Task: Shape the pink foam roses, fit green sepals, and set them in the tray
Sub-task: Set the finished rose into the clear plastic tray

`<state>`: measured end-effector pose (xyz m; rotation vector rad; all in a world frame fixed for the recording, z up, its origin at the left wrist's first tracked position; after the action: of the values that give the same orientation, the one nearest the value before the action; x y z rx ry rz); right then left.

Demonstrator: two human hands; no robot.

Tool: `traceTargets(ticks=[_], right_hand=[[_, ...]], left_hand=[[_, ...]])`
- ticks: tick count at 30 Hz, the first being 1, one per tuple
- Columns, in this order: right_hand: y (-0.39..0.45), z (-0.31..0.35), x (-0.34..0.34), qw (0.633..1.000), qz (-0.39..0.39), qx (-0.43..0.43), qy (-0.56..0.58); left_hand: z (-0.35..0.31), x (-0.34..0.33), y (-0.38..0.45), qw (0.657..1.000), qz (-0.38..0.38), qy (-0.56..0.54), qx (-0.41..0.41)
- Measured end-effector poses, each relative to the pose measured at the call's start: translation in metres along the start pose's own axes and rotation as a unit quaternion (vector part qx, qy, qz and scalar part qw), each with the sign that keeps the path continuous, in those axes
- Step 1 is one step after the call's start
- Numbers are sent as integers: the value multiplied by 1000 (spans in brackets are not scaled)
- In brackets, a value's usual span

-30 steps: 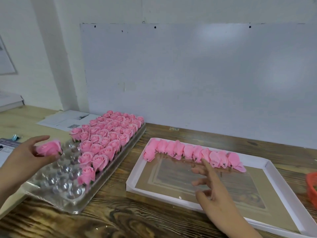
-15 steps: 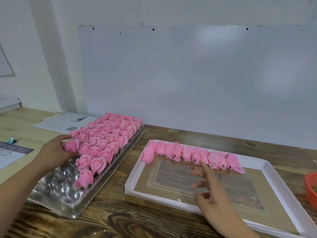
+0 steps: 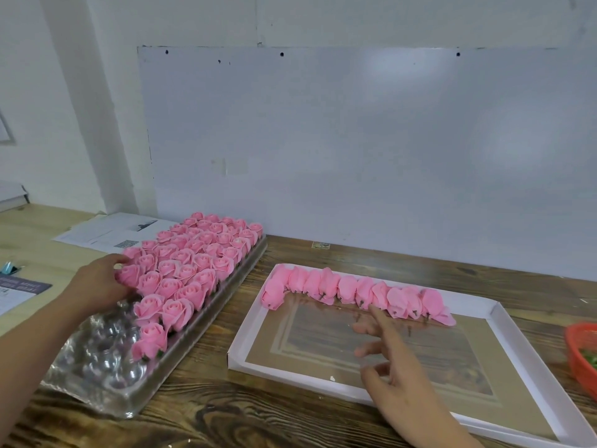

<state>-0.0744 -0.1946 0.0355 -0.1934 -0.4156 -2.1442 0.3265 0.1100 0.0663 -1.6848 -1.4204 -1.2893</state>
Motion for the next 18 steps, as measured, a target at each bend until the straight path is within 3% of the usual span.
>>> traceTargets(ticks=[18], right_hand=[[1,-1,0,1000,7,6,-1]], left_hand=[[-1,-2,14,999,34,17,-18]])
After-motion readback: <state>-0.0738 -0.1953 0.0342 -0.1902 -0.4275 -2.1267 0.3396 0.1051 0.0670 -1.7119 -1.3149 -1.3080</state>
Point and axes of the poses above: each hand's wrist, its own y-axis towards the middle knuckle, its own x-axis out of the back of the hand, z = x × y, the point moved 7 cm from there along y, towards the middle knuckle, and after that the axes turned 11 degrees about y, right-handed, at the moved point
